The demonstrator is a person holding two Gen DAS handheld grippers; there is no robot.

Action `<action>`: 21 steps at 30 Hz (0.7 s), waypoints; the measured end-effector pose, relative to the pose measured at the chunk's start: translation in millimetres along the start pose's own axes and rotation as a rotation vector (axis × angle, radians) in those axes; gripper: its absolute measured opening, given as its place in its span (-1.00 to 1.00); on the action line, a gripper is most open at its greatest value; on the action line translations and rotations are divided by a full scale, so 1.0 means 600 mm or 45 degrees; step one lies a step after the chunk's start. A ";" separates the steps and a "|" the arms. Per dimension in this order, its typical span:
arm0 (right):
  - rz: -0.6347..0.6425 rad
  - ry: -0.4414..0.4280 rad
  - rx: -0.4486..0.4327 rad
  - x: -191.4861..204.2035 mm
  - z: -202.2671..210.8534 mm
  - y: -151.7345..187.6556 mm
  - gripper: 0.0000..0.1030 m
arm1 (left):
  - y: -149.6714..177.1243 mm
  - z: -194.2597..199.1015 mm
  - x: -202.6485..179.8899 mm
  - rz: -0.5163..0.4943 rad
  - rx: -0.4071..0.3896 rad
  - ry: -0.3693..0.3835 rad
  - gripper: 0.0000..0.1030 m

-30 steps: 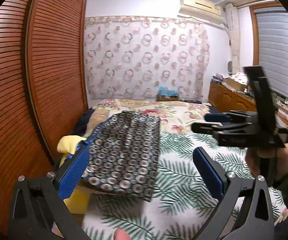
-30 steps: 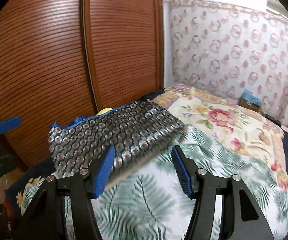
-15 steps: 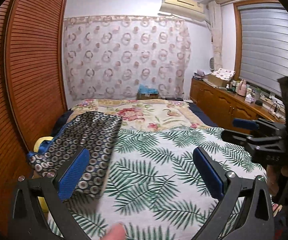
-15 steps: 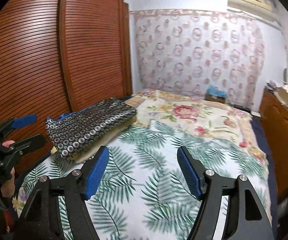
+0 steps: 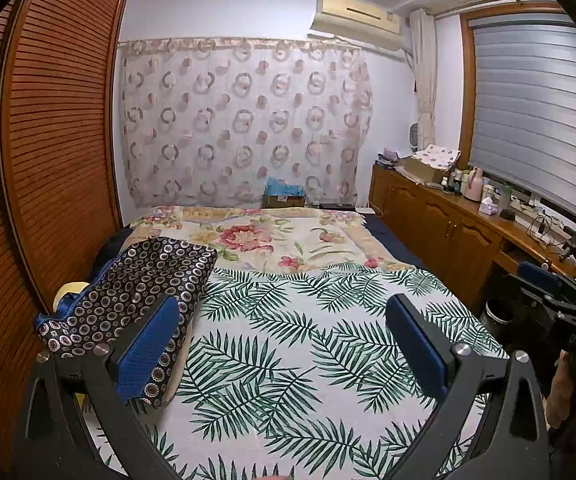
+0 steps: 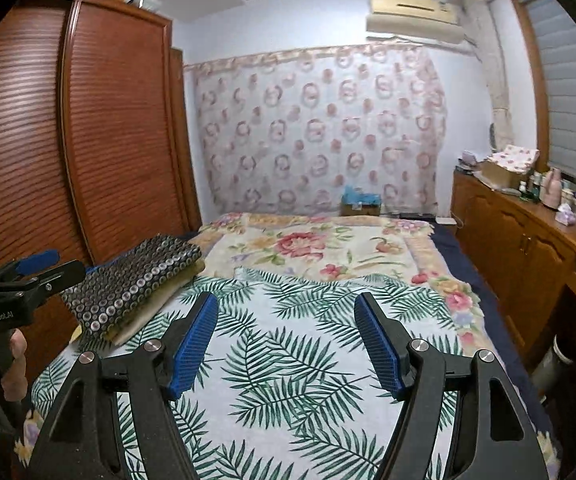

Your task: Fold small clothes

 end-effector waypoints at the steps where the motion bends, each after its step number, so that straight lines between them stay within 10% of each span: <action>1: 0.004 0.002 -0.002 0.004 -0.003 0.007 0.41 | -0.001 0.001 0.000 0.000 -0.001 -0.001 1.00; 21: -0.021 0.030 -0.017 0.008 -0.007 0.023 0.41 | 0.001 0.001 -0.007 -0.018 -0.011 -0.009 1.00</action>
Point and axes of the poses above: each gripper's, at about its wrist camera, not at the fingertips, and z roughly against the way its jaws point, x to its left, y to its underside, the point moved 5 cm from there along -z, roughly the way its jaws point, and after that the axes turned 10 degrees about z, right-handed, at the moved point
